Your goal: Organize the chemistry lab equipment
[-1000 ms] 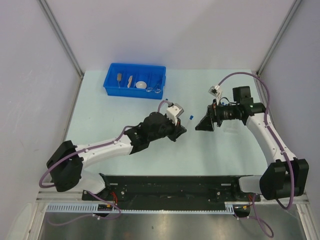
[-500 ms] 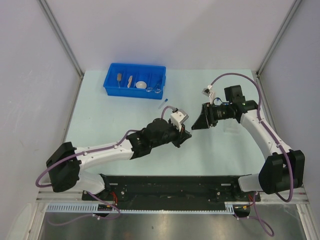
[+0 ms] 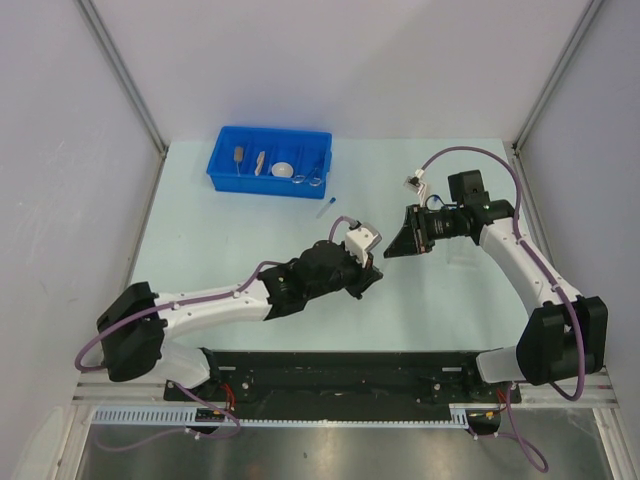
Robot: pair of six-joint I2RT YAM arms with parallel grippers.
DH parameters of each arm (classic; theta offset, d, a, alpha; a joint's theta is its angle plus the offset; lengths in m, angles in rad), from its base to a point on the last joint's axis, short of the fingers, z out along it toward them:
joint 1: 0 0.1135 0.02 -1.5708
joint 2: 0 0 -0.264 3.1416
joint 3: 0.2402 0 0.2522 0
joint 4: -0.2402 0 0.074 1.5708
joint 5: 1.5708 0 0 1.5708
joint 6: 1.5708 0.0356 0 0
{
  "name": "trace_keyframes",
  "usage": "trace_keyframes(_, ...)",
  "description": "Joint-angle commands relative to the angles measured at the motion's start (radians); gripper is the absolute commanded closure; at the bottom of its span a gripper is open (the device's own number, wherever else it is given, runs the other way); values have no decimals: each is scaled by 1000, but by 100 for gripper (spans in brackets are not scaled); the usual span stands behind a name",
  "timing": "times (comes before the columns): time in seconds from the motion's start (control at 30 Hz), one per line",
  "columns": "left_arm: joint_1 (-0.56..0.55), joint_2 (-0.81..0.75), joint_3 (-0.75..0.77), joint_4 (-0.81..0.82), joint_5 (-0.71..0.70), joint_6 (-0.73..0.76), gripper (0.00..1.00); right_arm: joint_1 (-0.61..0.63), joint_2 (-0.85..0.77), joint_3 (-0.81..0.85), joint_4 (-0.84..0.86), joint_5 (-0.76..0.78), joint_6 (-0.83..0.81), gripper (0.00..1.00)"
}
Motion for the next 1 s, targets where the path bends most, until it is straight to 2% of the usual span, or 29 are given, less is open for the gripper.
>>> trace_keyframes(0.0, -13, 4, 49, 6, -26, 18, 96, -3, -4, 43, 1, -17, -8, 91)
trace_keyframes(0.1, -13, -1, 49, 2, -46, 10, 94, -3, -15, 44, -14, -2, -36, 99)
trace_keyframes(0.2, -13, -10, 52, -15, -78, -13, 71, -5, -35, 44, -28, 33, -71, 100)
trace_keyframes(0.23, -13, -15, 51, -20, -91, -25, 56, -8, -40, 43, -31, 44, -82, 100)
trace_keyframes(0.3, -11, -37, 45, -27, -104, -24, 43, -11, -53, 43, -42, 82, -109, 100)
trace_keyframes(0.33, -13, -48, 33, -24, -113, -30, 28, -20, -60, 43, -43, 111, -119, 100)
trace_keyframes(0.43, -8, -105, -9, -12, -159, -39, 7, -40, -86, 43, -51, 160, -151, 100)
trace_keyframes(0.47, -1, -136, -20, -13, -171, -41, 4, -46, -96, 43, -52, 173, -171, 100)
trace_keyframes(0.57, 41, -197, -59, -32, -175, -51, 0, -89, -113, 43, -57, 228, -201, 100)
trace_keyframes(0.67, 131, -252, -101, -70, -92, -76, 0, -153, -129, 43, -39, 317, -253, 100)
trace_keyframes(0.7, 162, -263, -124, -78, -22, -93, 0, -172, -135, 41, -25, 341, -279, 100)
trace_keyframes(0.77, 249, -278, -144, -124, 17, -110, 0, -241, -138, 27, 57, 418, -284, 100)
trace_keyframes(0.87, 321, -309, -190, -162, 50, -116, 0, -279, -138, -3, 142, 530, -301, 100)
trace_keyframes(0.97, 349, -363, -237, -193, 42, -110, 0, -312, -109, -14, 252, 622, -306, 100)
